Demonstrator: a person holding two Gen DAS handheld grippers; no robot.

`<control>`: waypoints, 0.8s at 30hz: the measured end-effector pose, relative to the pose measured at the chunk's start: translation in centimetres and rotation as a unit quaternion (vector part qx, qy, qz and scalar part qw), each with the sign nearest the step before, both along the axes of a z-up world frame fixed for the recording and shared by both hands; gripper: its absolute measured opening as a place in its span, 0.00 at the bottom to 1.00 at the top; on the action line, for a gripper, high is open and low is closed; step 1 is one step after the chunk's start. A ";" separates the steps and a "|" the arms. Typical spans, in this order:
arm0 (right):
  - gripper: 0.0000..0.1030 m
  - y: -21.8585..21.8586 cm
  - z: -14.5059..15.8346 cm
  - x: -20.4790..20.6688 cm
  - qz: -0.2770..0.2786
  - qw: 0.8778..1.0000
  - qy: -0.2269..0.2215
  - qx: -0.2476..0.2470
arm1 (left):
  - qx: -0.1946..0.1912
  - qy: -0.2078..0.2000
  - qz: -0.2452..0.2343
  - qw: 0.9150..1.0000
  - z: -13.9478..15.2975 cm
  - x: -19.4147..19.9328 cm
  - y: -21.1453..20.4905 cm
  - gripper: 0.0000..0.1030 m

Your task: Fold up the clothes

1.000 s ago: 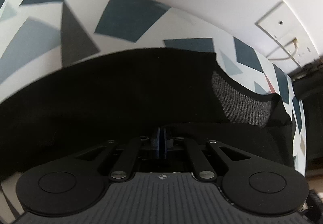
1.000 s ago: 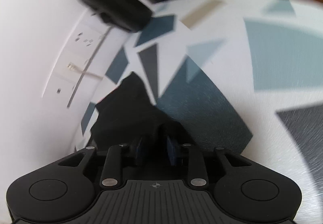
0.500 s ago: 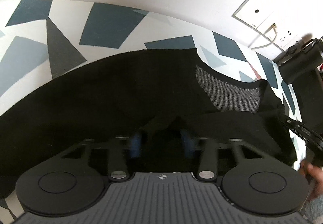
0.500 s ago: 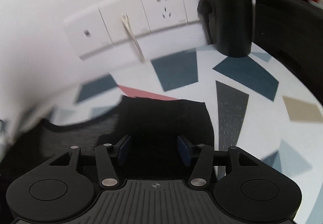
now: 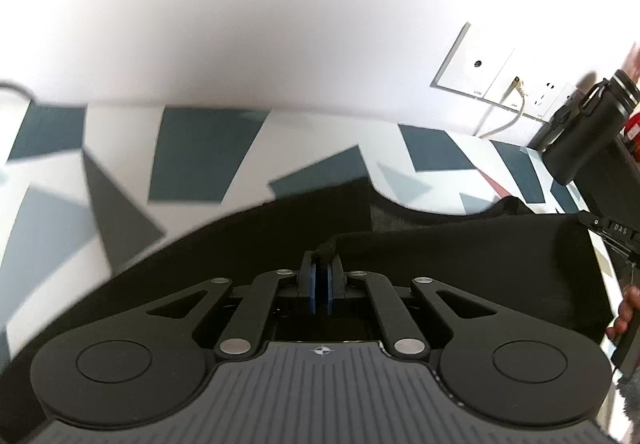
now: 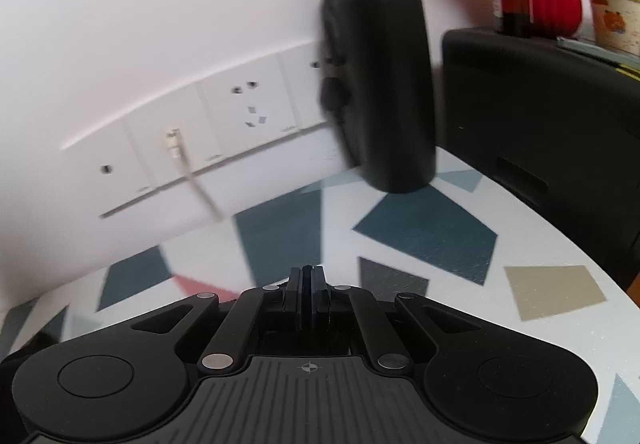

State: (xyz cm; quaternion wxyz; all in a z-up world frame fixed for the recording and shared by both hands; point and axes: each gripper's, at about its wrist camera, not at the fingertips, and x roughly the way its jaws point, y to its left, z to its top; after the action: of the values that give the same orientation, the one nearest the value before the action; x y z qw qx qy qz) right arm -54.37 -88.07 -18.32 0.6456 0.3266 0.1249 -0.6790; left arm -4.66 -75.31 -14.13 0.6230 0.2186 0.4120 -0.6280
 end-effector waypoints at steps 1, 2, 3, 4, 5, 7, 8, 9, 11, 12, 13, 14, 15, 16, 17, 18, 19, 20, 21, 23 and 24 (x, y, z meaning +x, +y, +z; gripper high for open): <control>0.04 -0.4 -0.6 0.1 -0.002 1.000 0.005 0.007 | 0.013 -0.007 0.000 1.000 -0.5 -0.2 -0.5 0.21; 0.07 -0.7 -1.2 0.2 -0.003 1.000 0.010 0.013 | 0.027 -0.015 0.000 1.000 -1.1 -0.4 -1.1 0.34; 0.11 -0.5 -1.4 0.3 -0.005 1.000 0.010 0.013 | 0.028 -0.014 0.002 1.000 -1.2 -0.4 -1.0 0.45; 0.23 -0.1 -1.4 0.3 -0.009 1.000 0.008 0.010 | 0.026 -0.012 0.003 1.000 -1.2 -0.4 -0.7 0.49; 0.35 0.3 -1.3 0.3 -0.013 1.000 0.006 0.006 | 0.024 -0.011 0.005 1.000 -1.3 -0.3 -0.5 0.57; 0.37 1.4 -1.0 0.5 -0.011 1.000 0.004 -0.004 | 0.017 0.004 0.005 1.000 -0.9 -0.2 0.7 0.62; 0.38 2.3 -0.5 0.6 -0.002 1.000 0.004 -0.013 | 0.016 0.013 0.002 1.000 -0.7 -0.3 1.3 0.62; 0.39 3.2 -0.1 0.8 0.006 1.000 0.005 -0.021 | 0.017 0.022 -0.006 1.000 -0.6 -0.5 1.9 0.62; 0.39 4.8 0.7 1.0 0.021 0.999 0.005 -0.027 | 0.021 0.023 -0.031 0.999 -0.7 -1.6 2.8 0.62; 0.39 5.6 1.0 1.1 0.028 0.999 0.003 -0.028 | 0.023 0.022 -0.045 0.998 -0.7 -2.2 3.3 0.62; 0.39 6.3 1.2 1.2 0.035 0.999 0.003 -0.028 | 0.023 0.010 -0.058 0.998 -1.0 -2.9 3.6 0.62; 0.40 7.1 1.4 1.3 0.042 0.999 0.004 -0.028 | 0.022 -0.007 -0.064 0.998 -1.3 -3.7 3.7 0.62; 0.41 7.7 1.4 1.5 0.047 0.998 0.010 -0.027 | 0.019 -0.026 -0.069 0.997 -1.7 -4.4 3.9 0.62; 0.43 8.3 1.4 1.7 0.051 0.998 0.020 -0.026 | 0.016 -0.032 -0.066 0.997 -1.9 -4.7 3.9 0.61; 0.46 8.9 1.3 2.0 0.052 0.998 0.024 -0.025 | 0.013 -0.036 -0.062 0.997 -2.1 -4.9 4.0 0.49; 0.48 9.4 1.1 2.2 0.053 0.998 0.027 -0.023 | 0.010 -0.040 -0.057 0.998 -2.4 -5.1 4.1 0.21; 0.50 9.8 0.8 2.3 0.057 0.998 0.026 -0.016 | 0.012 -0.036 -0.045 0.998 -2.4 -4.9 4.1 0.09; 0.50 10.0 0.4 2.5 0.061 0.998 0.023 -0.007 | 0.015 -0.031 -0.031 0.999 -2.3 -4.6 4.1 0.08; 0.50 10.2 0.2 2.7 0.063 0.998 0.024 -0.001 | 0.019 -0.020 -0.024 0.999 -2.1 -4.3 4.1 0.06; 0.50 10.6 -0.2 3.0 0.066 0.997 0.028 0.003 | 0.020 -0.021 -0.026 0.999 -1.3 -3.8 4.5 0.05; 0.50 10.8 -0.2 3.1 0.069 0.997 0.030 0.001 | 0.018 -0.031 -0.029 0.999 -1.0 -3.6 4.7 0.06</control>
State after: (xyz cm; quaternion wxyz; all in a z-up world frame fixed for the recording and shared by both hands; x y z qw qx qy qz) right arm -51.31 -77.32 -18.55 0.6863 0.2976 0.1671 -0.6422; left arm -8.25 -70.56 -15.13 0.6130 0.2608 0.3977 -0.6309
